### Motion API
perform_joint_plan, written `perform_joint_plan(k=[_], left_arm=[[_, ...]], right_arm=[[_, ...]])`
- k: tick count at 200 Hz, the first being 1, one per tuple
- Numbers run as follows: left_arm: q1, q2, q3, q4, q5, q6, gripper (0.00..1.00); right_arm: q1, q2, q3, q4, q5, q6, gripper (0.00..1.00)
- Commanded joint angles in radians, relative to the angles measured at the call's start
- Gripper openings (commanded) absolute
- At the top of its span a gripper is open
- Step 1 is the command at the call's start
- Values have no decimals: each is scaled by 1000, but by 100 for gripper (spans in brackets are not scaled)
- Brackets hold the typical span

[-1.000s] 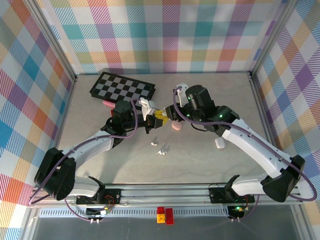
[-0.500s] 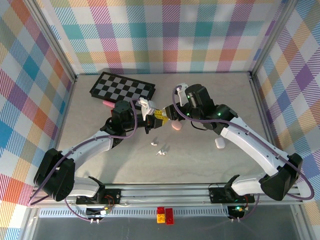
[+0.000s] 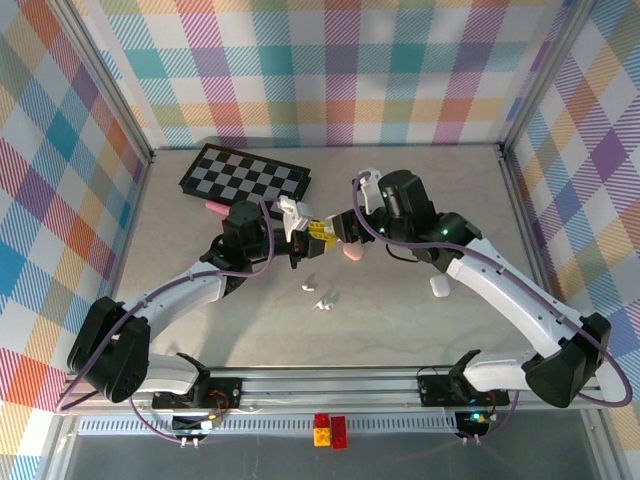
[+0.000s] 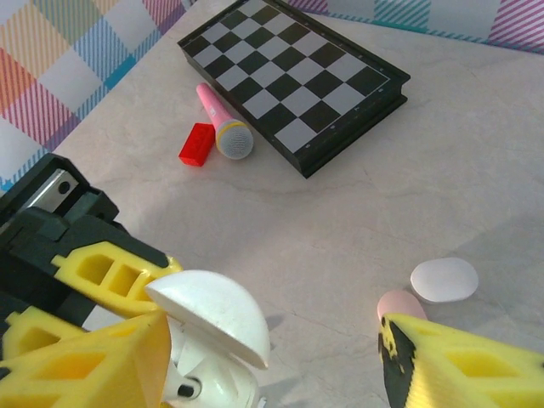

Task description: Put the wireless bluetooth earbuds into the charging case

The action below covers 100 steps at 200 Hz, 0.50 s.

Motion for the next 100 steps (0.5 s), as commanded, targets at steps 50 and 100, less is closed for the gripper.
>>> perform_joint_plan(k=[50, 100], left_arm=[[18, -10, 48, 18, 30, -6, 0], [18, -15, 40, 43, 36, -28, 0]], right_arm=[[-11, -74, -77, 55, -96, -9, 70], [-33, -84, -72, 19, -53, 25, 68]])
